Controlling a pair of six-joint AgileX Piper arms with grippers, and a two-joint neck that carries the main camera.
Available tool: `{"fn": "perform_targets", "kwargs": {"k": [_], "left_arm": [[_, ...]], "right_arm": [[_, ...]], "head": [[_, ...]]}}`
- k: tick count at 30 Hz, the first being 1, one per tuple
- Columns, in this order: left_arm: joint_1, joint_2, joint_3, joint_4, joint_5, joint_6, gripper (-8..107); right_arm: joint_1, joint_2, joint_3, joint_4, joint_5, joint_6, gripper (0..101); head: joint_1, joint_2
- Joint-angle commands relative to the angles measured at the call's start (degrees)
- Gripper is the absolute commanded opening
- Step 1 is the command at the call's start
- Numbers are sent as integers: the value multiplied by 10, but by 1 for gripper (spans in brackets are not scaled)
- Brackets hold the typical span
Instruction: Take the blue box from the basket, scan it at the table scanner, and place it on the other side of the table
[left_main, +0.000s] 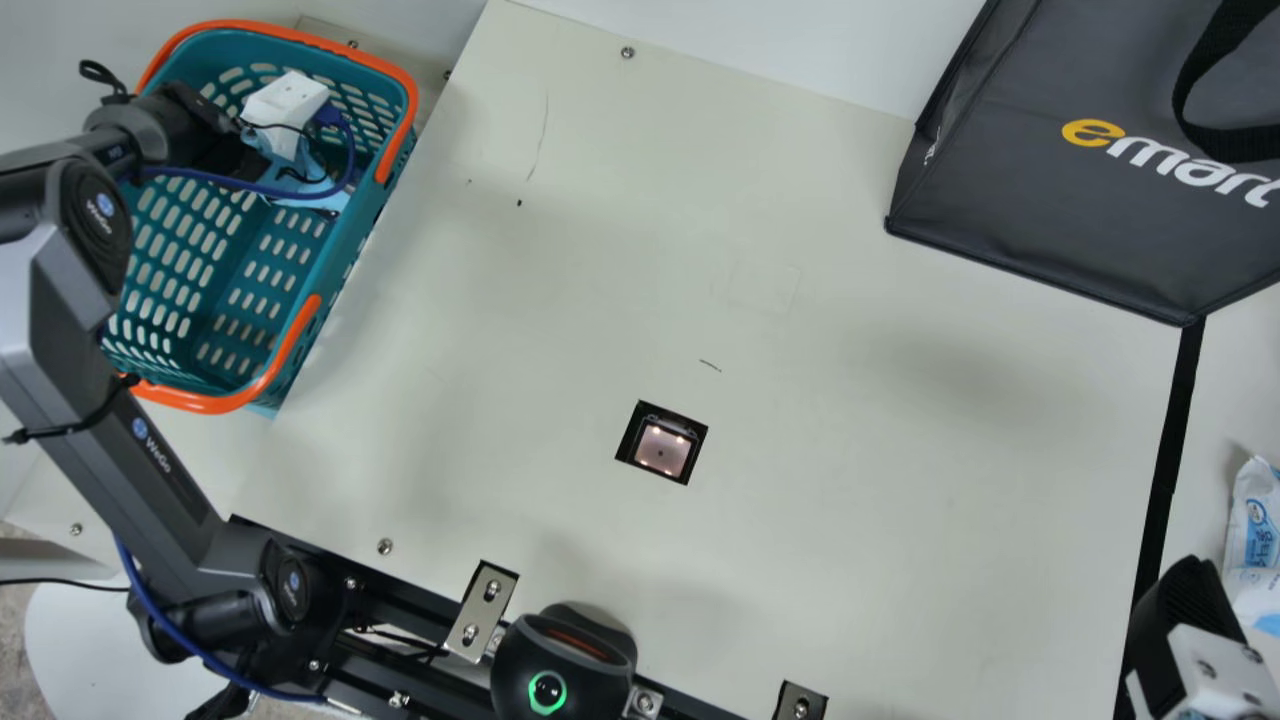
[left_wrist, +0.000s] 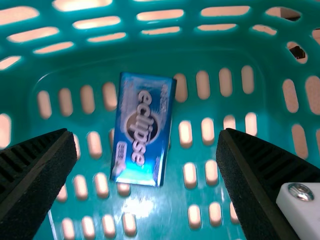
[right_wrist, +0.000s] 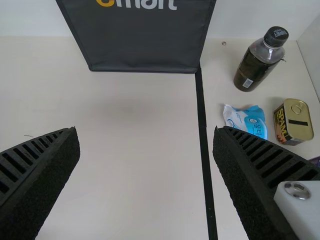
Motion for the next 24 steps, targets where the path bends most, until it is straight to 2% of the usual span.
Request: {"fn": "perform_targets", "kwargs": {"k": [1, 15, 24], "left_arm": [[-2, 12, -12, 1, 2, -1, 90], [-7, 66, -80, 10, 30, -19, 90], [-9, 72, -93, 13, 41, -26, 90]], "right_arm": [[0, 0, 0, 0, 0, 0, 95], [0, 0, 0, 0, 0, 0, 95], [0, 0, 0, 0, -1, 0, 95]], "head": [[-14, 1], [-14, 1], [-14, 1]]}}
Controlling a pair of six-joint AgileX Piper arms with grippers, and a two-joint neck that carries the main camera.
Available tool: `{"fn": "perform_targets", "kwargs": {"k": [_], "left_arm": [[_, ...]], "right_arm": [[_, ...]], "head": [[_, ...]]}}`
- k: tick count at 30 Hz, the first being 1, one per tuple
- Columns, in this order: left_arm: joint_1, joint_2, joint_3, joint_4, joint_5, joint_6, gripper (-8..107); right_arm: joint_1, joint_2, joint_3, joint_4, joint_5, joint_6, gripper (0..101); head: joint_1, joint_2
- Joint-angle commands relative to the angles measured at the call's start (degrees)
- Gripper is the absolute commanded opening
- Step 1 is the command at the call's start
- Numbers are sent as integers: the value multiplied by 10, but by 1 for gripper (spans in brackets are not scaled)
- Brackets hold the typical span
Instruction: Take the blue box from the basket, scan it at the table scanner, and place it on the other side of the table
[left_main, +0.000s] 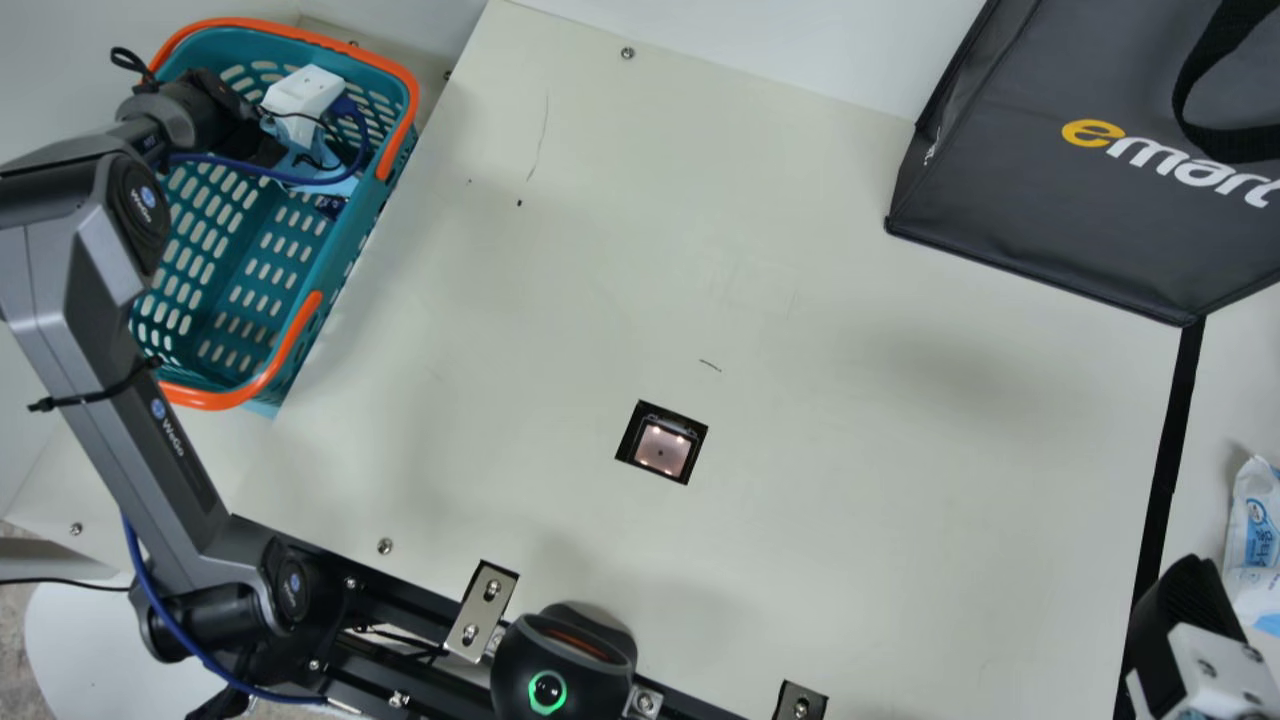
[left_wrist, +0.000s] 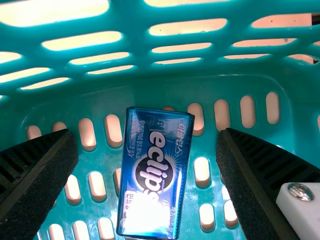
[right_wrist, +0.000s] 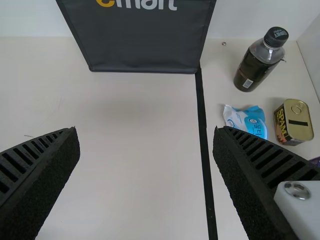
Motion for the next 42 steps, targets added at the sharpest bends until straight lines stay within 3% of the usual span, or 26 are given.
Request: {"fn": "perform_targets", "kwargs": {"k": [1, 14, 32, 42], "left_arm": [[0, -5, 4, -5, 0, 2, 90], [1, -42, 45, -25, -18, 20, 90], [2, -28, 35, 1, -20, 0, 90], [1, -29, 40, 6, -23, -1, 23]], "right_arm": [[0, 0, 0, 0, 0, 0, 95], [0, 0, 0, 0, 0, 0, 95], [0, 0, 0, 0, 0, 0, 95], [0, 0, 0, 1, 1, 0, 95]], "head": [[-14, 2], [-14, 2], [-14, 2], [-14, 2]]}}
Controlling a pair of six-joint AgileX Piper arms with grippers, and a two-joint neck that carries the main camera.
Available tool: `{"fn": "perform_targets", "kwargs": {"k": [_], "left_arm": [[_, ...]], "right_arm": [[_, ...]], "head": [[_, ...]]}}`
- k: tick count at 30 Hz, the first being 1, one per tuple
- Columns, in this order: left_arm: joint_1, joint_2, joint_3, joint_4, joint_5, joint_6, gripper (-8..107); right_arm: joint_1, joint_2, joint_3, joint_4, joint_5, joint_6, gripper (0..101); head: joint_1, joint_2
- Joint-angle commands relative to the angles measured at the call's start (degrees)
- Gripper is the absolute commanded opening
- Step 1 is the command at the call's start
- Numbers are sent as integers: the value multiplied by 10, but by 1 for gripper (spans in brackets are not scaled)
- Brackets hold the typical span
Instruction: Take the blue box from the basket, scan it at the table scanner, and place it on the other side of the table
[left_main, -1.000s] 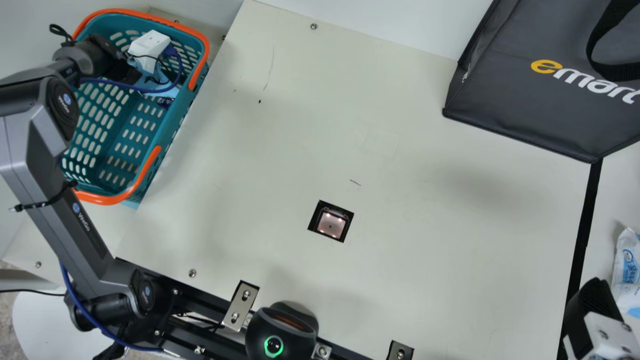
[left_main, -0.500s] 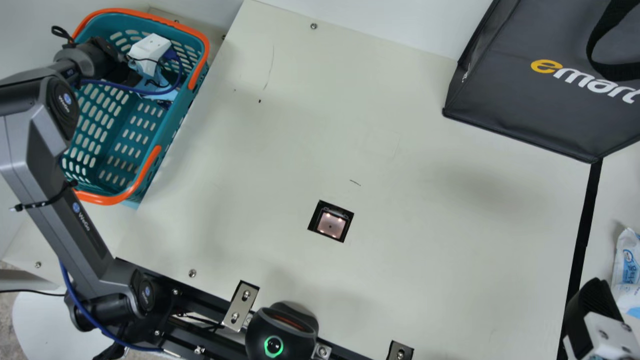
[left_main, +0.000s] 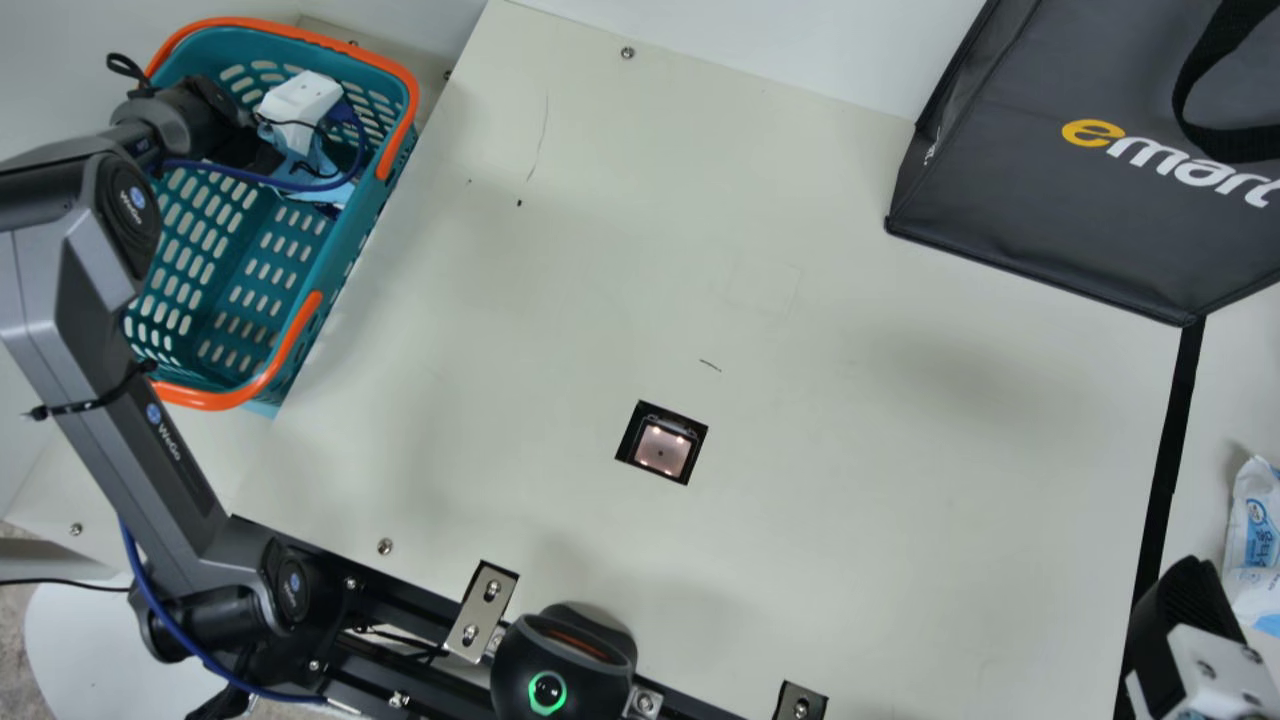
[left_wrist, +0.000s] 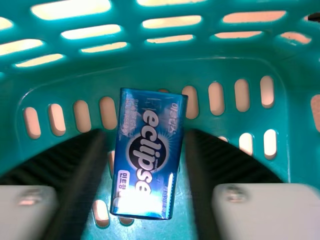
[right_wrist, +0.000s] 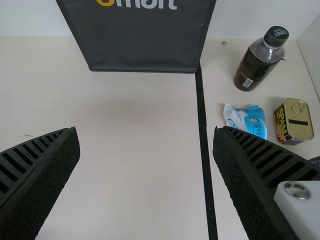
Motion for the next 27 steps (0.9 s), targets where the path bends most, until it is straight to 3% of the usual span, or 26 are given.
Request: {"fn": "perform_targets", "kwargs": {"k": [1, 5, 18, 27], "left_arm": [[0, -2, 4, 0, -2, -1, 17], [1, -15, 16, -7, -8, -2, -8], [10, -139, 114, -48, -44, -42, -8], [23, -252, 178, -32, -59, -159, -8]], "right_arm": [[0, 0, 0, 0, 0, 0, 95], [0, 0, 0, 0, 0, 0, 95], [0, 0, 0, 0, 0, 0, 95], [0, 0, 0, 0, 0, 0, 95]], "head": [[-14, 1], [-14, 1], [-14, 1], [-14, 1]]}}
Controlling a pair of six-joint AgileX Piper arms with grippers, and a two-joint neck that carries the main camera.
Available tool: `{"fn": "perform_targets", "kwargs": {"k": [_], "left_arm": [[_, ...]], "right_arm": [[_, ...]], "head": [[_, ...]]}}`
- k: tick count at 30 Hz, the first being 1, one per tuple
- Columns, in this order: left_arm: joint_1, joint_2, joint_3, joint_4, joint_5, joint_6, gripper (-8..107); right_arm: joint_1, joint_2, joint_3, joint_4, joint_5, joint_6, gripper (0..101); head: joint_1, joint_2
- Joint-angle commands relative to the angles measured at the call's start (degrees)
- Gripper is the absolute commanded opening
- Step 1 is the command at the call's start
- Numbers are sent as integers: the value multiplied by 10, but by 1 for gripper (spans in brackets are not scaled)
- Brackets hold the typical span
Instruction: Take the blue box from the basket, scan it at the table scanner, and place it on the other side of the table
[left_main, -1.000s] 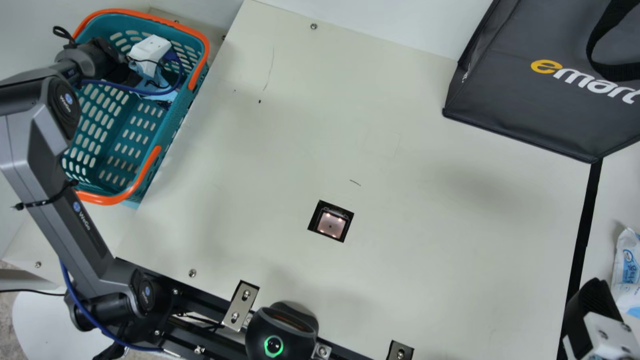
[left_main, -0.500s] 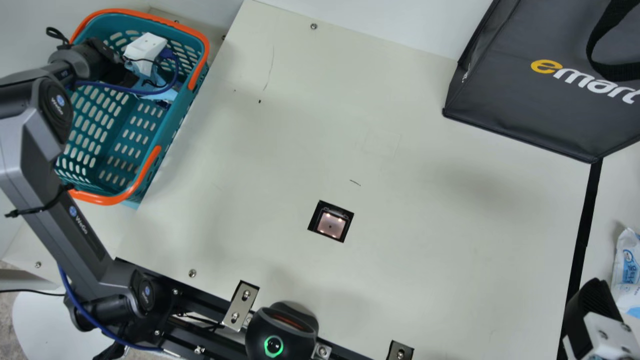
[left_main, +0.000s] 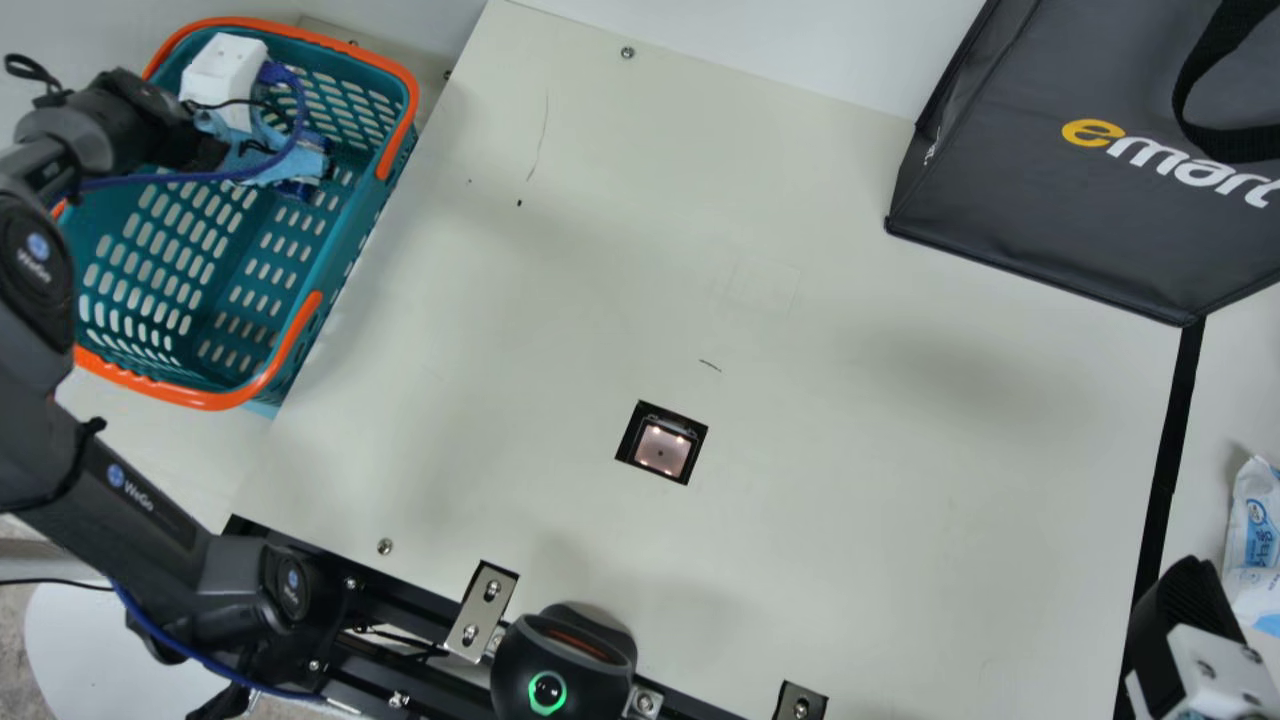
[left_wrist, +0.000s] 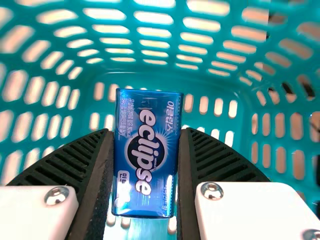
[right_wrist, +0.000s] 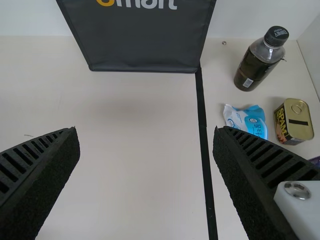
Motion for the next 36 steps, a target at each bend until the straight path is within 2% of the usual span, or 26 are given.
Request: {"fn": "perform_targets", "kwargs": {"k": [1, 11, 21, 28, 36], "left_arm": [[1, -35, 11, 11, 2, -49, -8], [2, -153, 38, 69, 42, -195, -8], [-21, -258, 38, 95, 106, -269, -8], [-61, -314, 35, 114, 146, -305, -8], [-136, -359, 39, 143, 184, -353, -8]], "right_arm": [[0, 0, 0, 0, 0, 0, 95], [0, 0, 0, 0, 0, 0, 95], [0, 0, 0, 0, 0, 0, 95], [0, 0, 0, 0, 0, 0, 95], [0, 0, 0, 0, 0, 0, 95]], "head": [[-15, 1], [-15, 1], [-15, 1], [-15, 1], [-15, 1]]}}
